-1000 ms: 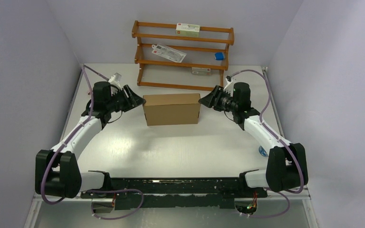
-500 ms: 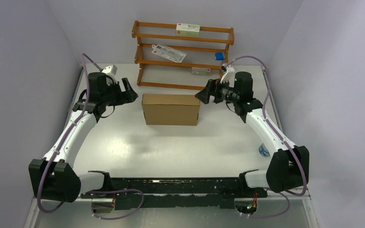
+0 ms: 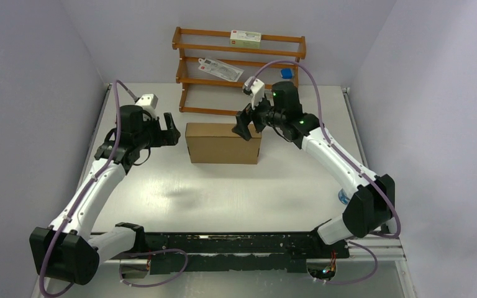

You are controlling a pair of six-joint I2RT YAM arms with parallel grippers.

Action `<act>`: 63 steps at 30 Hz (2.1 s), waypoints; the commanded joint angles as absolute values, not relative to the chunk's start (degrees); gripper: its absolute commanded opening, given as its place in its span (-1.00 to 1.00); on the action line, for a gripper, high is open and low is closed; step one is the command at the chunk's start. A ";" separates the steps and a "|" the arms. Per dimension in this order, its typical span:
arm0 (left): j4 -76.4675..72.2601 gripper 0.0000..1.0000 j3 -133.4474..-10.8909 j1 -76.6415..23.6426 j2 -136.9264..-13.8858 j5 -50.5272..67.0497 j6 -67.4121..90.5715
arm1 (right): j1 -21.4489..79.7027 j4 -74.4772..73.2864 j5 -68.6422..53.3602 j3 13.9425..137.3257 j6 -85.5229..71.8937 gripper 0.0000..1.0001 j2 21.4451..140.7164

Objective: Fold the paper box

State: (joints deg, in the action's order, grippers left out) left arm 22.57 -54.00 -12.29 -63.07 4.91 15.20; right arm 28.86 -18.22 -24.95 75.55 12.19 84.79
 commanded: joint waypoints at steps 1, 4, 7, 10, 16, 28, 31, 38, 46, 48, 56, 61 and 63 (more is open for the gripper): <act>21.31 0.95 -53.02 -13.10 -62.22 5.81 14.60 | 27.27 -19.55 -17.59 75.54 12.14 1.00 84.68; 20.35 0.95 -52.66 -13.10 -62.86 8.01 15.20 | 20.25 -14.98 -24.88 71.32 1.82 0.93 82.01; 19.80 0.95 -52.88 -13.02 -64.05 9.70 16.07 | 15.60 -9.35 -31.18 64.28 -8.31 0.90 79.10; 20.66 0.95 -54.93 -12.85 -66.27 11.61 17.47 | 14.35 -3.88 -34.08 58.22 -16.18 0.87 76.85; 20.15 0.95 -56.86 -12.14 -70.14 15.64 21.32 | 12.24 8.78 -39.37 47.42 -30.75 0.77 75.16; 20.38 0.83 -58.88 -8.26 -75.60 24.55 23.58 | 8.86 20.37 -45.02 42.85 -41.50 0.67 77.08; 20.13 0.84 -59.31 -8.14 -73.82 23.58 24.16 | 7.89 19.41 -44.23 43.77 -42.13 0.68 77.04; 20.20 0.87 -62.03 -7.42 -73.57 20.37 25.72 | 7.77 22.38 -43.68 42.80 -43.69 0.60 80.28; 17.73 0.83 -65.97 -7.21 -79.55 21.03 24.90 | 7.82 28.29 -45.57 40.86 -46.13 0.38 84.33; 17.50 0.80 -66.77 -7.22 -81.68 23.73 24.84 | 7.82 28.23 -45.61 40.75 -45.85 0.35 84.86; 17.39 0.66 -64.18 -7.21 -85.91 28.02 23.90 | 7.81 30.16 -47.25 36.25 -44.59 0.03 88.25; 17.71 0.42 -61.93 -7.21 -87.43 30.47 23.46 | 7.80 29.88 -46.76 32.56 -42.57 -0.32 89.33; 18.09 0.33 -60.82 -7.25 -87.72 30.96 23.09 | 7.72 30.10 -46.63 31.38 -42.28 -0.53 89.42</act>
